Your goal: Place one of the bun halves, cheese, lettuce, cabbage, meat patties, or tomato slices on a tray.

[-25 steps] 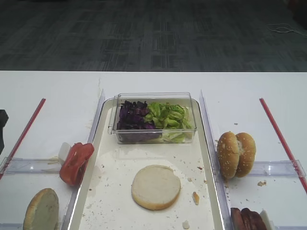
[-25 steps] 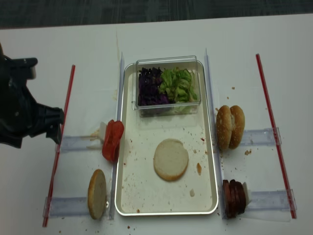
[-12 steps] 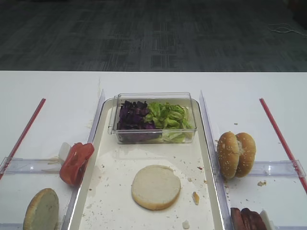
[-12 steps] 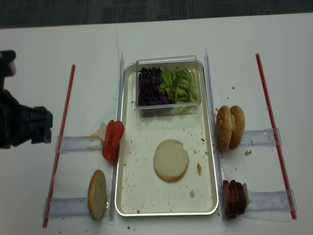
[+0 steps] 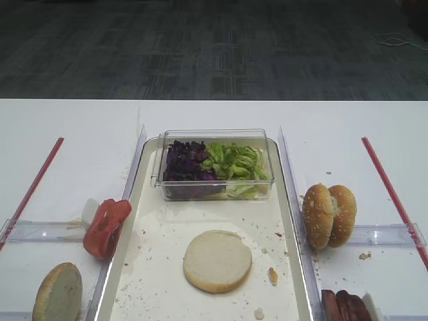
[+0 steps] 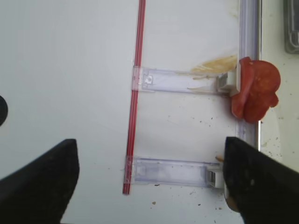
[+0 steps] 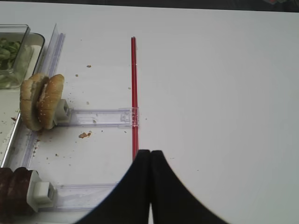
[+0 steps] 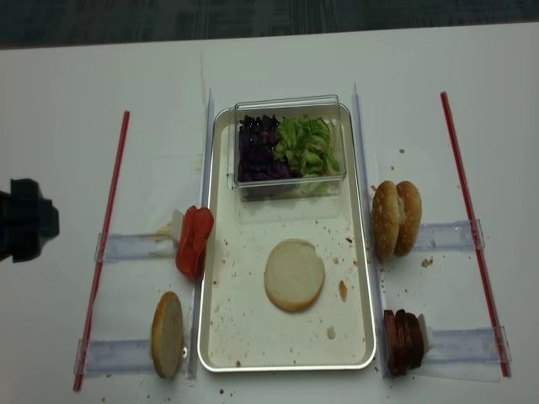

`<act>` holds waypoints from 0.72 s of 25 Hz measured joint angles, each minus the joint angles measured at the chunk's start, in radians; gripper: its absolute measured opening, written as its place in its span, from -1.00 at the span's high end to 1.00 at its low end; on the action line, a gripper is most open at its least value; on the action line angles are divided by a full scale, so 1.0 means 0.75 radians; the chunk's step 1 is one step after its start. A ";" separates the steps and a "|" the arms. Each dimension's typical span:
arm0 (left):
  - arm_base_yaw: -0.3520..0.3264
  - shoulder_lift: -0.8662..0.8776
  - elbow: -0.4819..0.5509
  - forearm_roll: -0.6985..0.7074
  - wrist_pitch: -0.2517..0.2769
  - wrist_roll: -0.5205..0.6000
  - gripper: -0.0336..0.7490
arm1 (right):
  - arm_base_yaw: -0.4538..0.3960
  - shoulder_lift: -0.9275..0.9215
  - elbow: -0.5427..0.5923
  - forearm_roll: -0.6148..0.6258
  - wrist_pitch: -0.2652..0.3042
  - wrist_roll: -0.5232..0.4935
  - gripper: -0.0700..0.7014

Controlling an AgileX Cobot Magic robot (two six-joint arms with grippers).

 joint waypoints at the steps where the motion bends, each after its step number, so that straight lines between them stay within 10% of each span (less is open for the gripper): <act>1: 0.000 -0.032 0.000 -0.002 0.007 0.000 -0.64 | 0.000 0.000 0.000 0.000 0.000 0.000 0.04; 8: 0.000 -0.119 0.000 -0.005 0.144 0.000 -0.64 | 0.000 0.000 0.000 0.000 0.000 0.000 0.04; 18: 0.000 -0.134 0.000 -0.120 0.159 -0.011 -0.64 | 0.000 0.000 0.000 -0.002 0.000 0.000 0.04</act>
